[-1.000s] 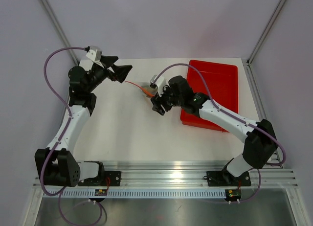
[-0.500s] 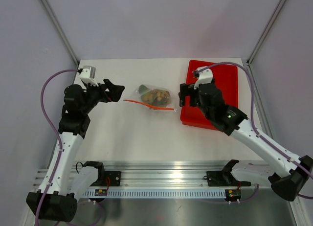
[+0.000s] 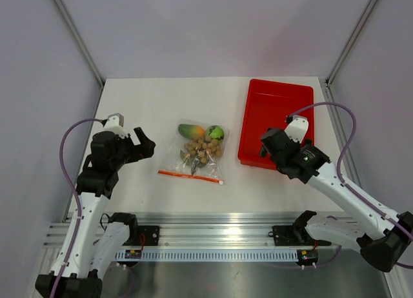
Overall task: Place the food in the zip-top bag and seal the zipper
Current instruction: Reset both arms
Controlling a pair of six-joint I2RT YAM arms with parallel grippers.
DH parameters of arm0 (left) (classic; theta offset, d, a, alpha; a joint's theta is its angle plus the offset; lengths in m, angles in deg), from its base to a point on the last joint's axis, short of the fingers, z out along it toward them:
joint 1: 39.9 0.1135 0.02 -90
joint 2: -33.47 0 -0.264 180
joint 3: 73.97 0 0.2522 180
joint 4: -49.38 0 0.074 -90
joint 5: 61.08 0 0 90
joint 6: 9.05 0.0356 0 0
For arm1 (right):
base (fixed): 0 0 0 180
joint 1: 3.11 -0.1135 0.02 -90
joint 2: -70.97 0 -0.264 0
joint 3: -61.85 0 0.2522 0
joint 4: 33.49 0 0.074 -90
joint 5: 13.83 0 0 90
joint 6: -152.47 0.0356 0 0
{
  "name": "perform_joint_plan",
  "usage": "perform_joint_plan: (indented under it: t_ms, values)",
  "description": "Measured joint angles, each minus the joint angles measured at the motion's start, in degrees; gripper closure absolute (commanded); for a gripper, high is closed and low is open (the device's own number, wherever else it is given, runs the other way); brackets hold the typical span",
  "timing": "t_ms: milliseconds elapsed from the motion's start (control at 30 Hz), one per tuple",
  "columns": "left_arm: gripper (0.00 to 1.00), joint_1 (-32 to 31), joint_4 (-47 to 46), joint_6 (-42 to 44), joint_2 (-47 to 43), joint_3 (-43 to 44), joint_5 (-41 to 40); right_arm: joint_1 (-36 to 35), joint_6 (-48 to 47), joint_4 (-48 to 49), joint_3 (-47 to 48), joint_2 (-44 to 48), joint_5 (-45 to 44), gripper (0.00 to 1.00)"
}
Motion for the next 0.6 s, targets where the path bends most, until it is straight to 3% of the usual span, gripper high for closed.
perform_joint_plan:
  t_ms: [233, 600]
  values:
    - [0.01, 0.0, 2.34, 1.33, 1.16, 0.0, -4.28, 0.0, 5.64, -5.99, -2.14, -1.51, -0.76, 0.0]
    - [0.01, 0.0, 3.04, 2.1, 2.08, 0.0, -5.79, 0.0, 7.17, -5.09, -4.39, 2.75, -0.9, 0.01]
